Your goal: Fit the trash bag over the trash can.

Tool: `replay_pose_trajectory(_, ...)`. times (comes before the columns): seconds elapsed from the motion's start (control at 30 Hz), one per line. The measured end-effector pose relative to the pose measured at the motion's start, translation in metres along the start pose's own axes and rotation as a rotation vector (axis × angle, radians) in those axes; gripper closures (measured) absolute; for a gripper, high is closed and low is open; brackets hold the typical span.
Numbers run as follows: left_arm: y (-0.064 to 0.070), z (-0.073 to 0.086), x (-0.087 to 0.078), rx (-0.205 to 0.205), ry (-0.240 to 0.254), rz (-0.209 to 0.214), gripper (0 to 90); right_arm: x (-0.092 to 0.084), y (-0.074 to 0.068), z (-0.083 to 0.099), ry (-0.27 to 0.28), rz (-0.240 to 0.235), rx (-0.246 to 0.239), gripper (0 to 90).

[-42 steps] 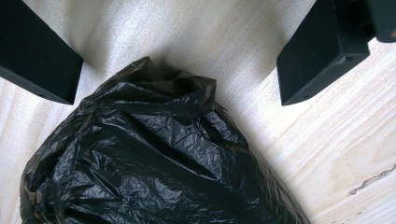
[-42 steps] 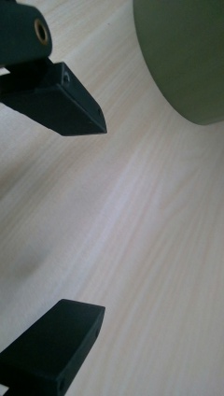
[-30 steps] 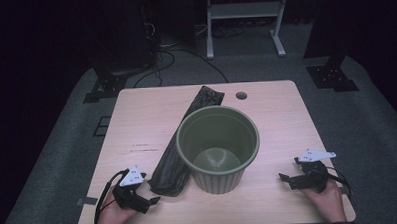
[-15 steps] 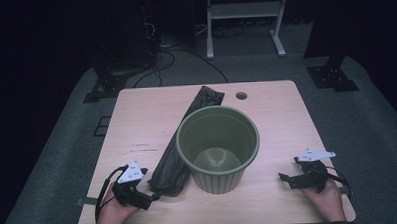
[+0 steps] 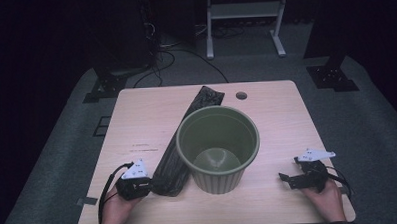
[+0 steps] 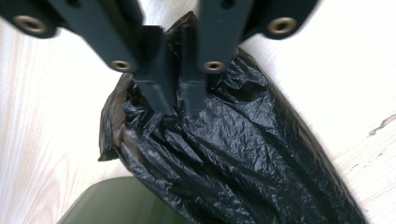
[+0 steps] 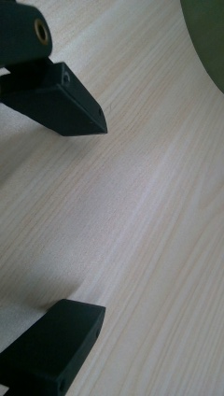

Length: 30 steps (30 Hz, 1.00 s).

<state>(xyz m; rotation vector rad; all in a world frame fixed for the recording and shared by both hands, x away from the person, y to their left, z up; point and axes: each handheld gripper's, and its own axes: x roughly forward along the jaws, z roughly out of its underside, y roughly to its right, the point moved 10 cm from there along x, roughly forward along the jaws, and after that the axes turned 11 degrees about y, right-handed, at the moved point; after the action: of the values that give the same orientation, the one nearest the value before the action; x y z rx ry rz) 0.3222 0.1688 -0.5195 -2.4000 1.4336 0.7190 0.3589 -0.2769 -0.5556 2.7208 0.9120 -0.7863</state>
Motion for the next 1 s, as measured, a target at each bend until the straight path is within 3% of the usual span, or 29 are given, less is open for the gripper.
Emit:
replay_pose_trajectory(0.37, -0.009, 0.028, -0.023, -0.04, -0.056, -0.019, 89.8, 0.0, 0.0, 0.0, 0.0, 0.0, 0.0, 9.6)
replay_pose_trajectory(0.5, -0.017, 0.044, -0.036, -0.041, -0.096, -0.063, 89.8, 0.0, 0.0, 0.0, 0.0, 0.002, 0.001, 9.6)
replay_pose_trajectory(0.63, -0.025, 0.054, -0.055, -0.068, -0.09, -0.104, 89.8, 0.0, 0.001, 0.0, 0.001, 0.004, 0.002, 9.6)
replay_pose_trajectory(0.7, -0.027, 0.054, -0.061, -0.063, -0.08, -0.12, 89.6, 0.0, 0.001, 0.0, 0.0, 0.005, 0.002, 9.6)
replay_pose_trajectory(0.83, -0.028, 0.035, -0.066, -0.063, -0.012, -0.157, 65.1, 0.0, 0.001, 0.0, 0.0, 0.005, 0.002, 9.7)
replay_pose_trajectory(0.93, -0.029, 0.017, -0.059, -0.081, 0.033, -0.165, 44.5, 0.0, 0.001, 0.0, 0.0, 0.006, 0.003, 9.7)
replay_pose_trajectory(1.0, -0.032, 0.009, -0.05, -0.08, 0.035, -0.176, 33.0, 0.0, 0.001, 0.0, 0.0, 0.006, 0.003, 9.7)
